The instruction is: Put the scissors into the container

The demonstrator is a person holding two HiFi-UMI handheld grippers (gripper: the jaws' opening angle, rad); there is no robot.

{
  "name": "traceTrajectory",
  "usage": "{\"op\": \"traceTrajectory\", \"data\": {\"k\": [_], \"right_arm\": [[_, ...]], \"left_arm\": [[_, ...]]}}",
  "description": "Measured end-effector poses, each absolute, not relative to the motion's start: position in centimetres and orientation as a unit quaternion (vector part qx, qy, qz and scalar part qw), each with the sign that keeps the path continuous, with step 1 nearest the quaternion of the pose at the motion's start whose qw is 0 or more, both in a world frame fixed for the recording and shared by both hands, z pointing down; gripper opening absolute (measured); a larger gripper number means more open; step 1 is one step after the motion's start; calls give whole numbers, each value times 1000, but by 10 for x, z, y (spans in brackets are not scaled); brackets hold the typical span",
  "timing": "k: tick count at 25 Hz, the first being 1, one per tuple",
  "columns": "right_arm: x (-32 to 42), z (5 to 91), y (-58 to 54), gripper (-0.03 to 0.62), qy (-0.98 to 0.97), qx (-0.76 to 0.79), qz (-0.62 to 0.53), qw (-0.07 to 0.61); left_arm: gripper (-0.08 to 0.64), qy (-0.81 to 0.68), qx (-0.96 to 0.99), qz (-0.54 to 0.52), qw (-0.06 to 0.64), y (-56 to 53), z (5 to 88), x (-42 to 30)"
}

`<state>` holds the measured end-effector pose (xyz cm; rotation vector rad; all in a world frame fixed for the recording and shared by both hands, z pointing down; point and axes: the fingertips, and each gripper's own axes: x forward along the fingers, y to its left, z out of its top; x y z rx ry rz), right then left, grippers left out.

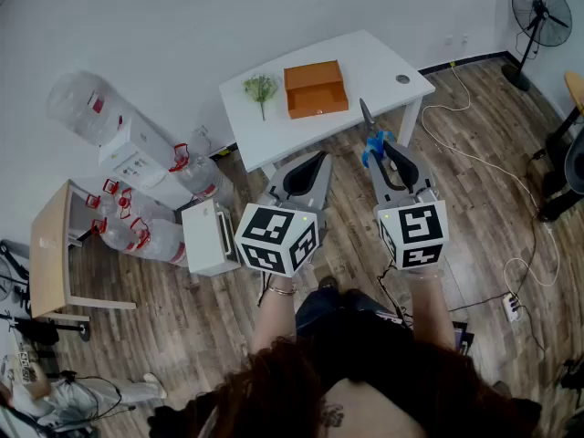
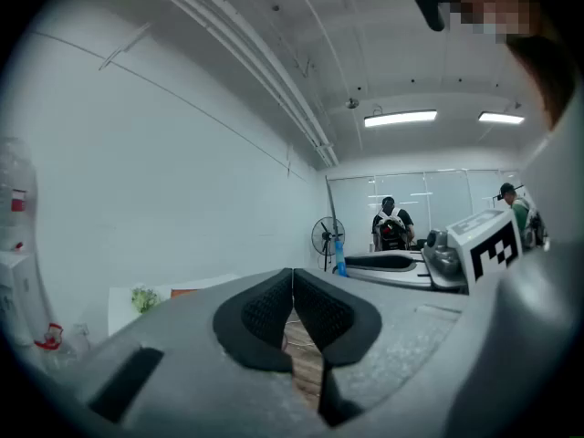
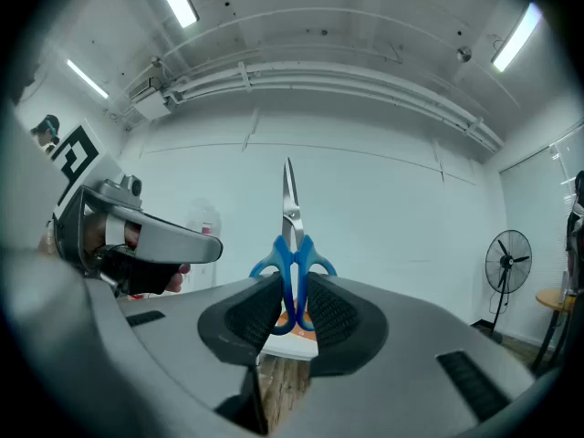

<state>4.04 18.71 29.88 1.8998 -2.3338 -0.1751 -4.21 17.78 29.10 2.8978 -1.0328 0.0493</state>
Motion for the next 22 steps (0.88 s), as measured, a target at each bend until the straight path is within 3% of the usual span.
{"op": "traceTrajectory", "data": {"k": [6,22], "right_arm": [[56,297,190,80,-772,631,-60,34],[80,318,150,80,-774,628,-58,54]], "left_arm": [[17,-347,937,20,37,181,294,-31],[17,-349,936,24,37,137,300,-4]]}}
